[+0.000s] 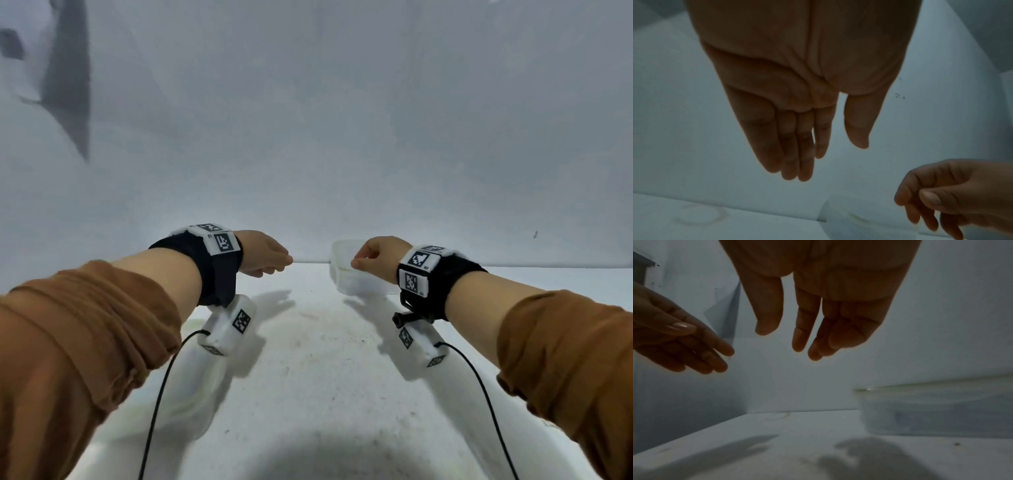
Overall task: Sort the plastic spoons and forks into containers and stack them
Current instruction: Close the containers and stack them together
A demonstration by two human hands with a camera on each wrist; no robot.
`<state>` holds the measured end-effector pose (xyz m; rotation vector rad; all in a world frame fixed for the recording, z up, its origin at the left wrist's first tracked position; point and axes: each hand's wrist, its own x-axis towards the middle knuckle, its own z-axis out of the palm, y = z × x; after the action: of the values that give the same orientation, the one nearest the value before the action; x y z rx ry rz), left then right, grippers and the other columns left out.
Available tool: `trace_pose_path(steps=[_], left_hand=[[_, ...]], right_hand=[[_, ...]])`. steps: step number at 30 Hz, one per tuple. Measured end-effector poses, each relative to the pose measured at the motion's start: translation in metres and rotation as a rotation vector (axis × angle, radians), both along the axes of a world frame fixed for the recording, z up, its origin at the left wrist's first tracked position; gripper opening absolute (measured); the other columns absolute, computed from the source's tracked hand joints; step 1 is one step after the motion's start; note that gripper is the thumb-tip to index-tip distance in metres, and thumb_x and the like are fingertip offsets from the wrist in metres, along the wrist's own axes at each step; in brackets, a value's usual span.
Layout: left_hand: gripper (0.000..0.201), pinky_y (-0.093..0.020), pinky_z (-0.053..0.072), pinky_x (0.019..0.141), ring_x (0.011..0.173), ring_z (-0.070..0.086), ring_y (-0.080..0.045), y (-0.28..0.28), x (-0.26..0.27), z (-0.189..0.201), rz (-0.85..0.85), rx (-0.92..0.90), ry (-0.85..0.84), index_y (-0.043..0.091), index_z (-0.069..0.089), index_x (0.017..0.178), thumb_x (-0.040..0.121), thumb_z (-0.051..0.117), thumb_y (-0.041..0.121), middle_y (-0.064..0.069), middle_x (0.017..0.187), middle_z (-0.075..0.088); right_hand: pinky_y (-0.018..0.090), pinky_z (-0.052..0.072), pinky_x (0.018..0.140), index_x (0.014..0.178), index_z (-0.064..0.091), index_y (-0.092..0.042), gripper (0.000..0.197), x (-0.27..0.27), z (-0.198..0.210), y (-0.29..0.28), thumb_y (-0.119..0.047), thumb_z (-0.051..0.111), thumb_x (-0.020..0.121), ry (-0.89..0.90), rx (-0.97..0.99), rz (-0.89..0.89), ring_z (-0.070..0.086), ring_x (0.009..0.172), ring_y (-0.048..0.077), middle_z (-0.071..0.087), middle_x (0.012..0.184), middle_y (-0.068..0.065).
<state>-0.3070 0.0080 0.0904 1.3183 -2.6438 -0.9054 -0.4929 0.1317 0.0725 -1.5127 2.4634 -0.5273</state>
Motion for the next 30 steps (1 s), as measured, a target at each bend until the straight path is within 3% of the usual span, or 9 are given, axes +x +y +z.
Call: trace_pose_path(steps=[4,8,11,16,19,20,22,24,30], left_hand=[[0.031,-0.029,0.048,0.096,0.115,0.057,-0.018,-0.006,0.07,0.017,0.033,-0.025,-0.003,0.015,0.061,0.118,0.093,0.053,0.031,-0.006,0.122,0.062],[0.041,-0.023,0.046,0.094,0.109,0.056,-0.013,-0.013,0.137,0.014,0.069,-0.045,-0.057,0.02,0.054,0.129,0.091,0.056,0.035,0.0,0.128,0.056],[0.053,-0.026,0.04,0.104,0.117,0.053,-0.016,-0.017,0.181,0.001,0.051,-0.077,-0.206,0.026,0.045,0.138,0.089,0.056,0.043,0.005,0.138,0.048],[0.077,-0.034,0.018,0.116,0.14,0.028,-0.019,-0.022,0.232,-0.024,0.026,-0.177,-0.423,0.026,0.023,0.148,0.085,0.051,0.061,0.003,0.152,0.03],[0.09,-0.033,0.016,0.115,0.143,0.022,-0.02,-0.023,0.25,-0.038,0.05,-0.154,-0.44,0.021,0.013,0.151,0.082,0.05,0.065,0.0,0.156,0.022],[0.092,-0.032,0.018,0.114,0.142,0.025,-0.021,-0.022,0.255,-0.042,0.057,-0.12,-0.429,0.019,0.011,0.151,0.082,0.051,0.065,-0.001,0.156,0.022],[0.097,-0.029,0.026,0.109,0.134,0.038,-0.023,-0.02,0.262,-0.05,0.08,-0.024,-0.37,0.017,0.008,0.151,0.08,0.056,0.061,-0.002,0.153,0.028],[0.1,-0.029,0.029,0.108,0.13,0.042,-0.025,-0.018,0.266,-0.057,0.09,0.008,-0.343,0.018,0.003,0.151,0.079,0.059,0.059,-0.003,0.152,0.031],[0.101,-0.03,0.02,0.111,0.141,0.025,-0.023,-0.013,0.267,-0.061,0.082,-0.086,-0.34,0.013,0.001,0.151,0.08,0.059,0.058,-0.005,0.155,0.022]], right_hand=[[0.029,0.05,0.079,0.109,0.063,-0.019,0.034,0.067,0.003,-0.009,-0.045,0.059,0.087,-0.091,0.076,0.052,0.059,0.077,0.017,0.065,0.098,0.002],[0.023,0.05,0.076,0.117,0.058,-0.026,0.04,0.129,-0.002,-0.014,-0.05,0.06,0.084,-0.173,0.138,0.082,0.059,0.064,0.011,0.065,0.093,0.0],[0.033,0.052,0.091,0.127,0.051,-0.026,0.054,0.167,-0.015,-0.018,-0.053,0.061,0.082,-0.213,0.188,0.078,0.064,0.077,0.017,0.066,0.102,0.002],[0.037,0.051,0.094,0.145,0.027,-0.025,0.089,0.211,-0.039,-0.017,-0.059,0.067,0.073,-0.274,0.259,0.091,0.065,0.099,0.018,0.057,0.126,0.002],[0.036,0.041,0.103,0.15,0.012,-0.023,0.102,0.23,-0.043,-0.012,-0.06,0.067,0.072,-0.2,0.33,0.12,0.061,0.104,0.018,0.048,0.137,0.002],[0.035,0.036,0.107,0.15,0.007,-0.022,0.107,0.234,-0.045,-0.011,-0.062,0.066,0.071,-0.149,0.361,0.119,0.056,0.114,0.02,0.047,0.139,0.003],[0.037,0.025,0.112,0.15,-0.002,-0.021,0.112,0.24,-0.046,-0.009,-0.065,0.064,0.071,-0.068,0.396,0.102,0.034,0.136,0.025,0.032,0.151,0.004],[0.038,0.02,0.112,0.15,-0.005,-0.021,0.114,0.245,-0.045,-0.006,-0.065,0.065,0.071,-0.058,0.395,0.088,0.022,0.142,0.026,0.02,0.156,0.003],[0.035,0.023,0.111,0.151,0.002,-0.019,0.11,0.246,-0.048,-0.002,-0.06,0.067,0.072,-0.064,0.307,0.076,0.026,0.14,0.025,0.024,0.154,0.004]])
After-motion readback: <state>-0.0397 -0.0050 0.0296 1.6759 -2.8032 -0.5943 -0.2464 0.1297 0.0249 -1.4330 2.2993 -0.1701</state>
